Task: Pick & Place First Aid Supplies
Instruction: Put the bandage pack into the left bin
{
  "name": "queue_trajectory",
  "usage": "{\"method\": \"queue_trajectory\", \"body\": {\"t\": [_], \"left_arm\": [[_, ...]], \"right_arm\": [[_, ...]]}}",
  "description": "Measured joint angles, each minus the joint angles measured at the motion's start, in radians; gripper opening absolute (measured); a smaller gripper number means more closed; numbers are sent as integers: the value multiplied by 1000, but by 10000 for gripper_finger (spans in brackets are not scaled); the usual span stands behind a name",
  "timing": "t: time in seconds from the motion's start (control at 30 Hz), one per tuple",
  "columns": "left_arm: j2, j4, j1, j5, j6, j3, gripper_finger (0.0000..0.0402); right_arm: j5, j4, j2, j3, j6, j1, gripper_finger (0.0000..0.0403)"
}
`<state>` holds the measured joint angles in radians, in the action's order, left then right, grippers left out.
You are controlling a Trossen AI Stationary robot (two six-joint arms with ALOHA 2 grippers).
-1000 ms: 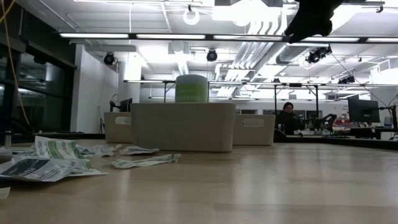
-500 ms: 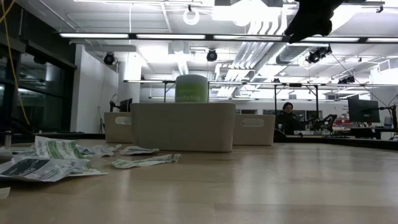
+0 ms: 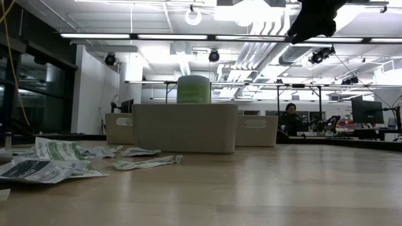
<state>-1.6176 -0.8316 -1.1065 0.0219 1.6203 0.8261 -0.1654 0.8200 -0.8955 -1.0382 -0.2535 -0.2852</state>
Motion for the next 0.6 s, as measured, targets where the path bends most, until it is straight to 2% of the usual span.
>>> {"method": "queue_trajectory", "body": {"t": [0.6], "left_arm": [[-3,37,0,-21,0,-2,11]], "right_arm": [[0,0,0,0,-19,0,199]]}}
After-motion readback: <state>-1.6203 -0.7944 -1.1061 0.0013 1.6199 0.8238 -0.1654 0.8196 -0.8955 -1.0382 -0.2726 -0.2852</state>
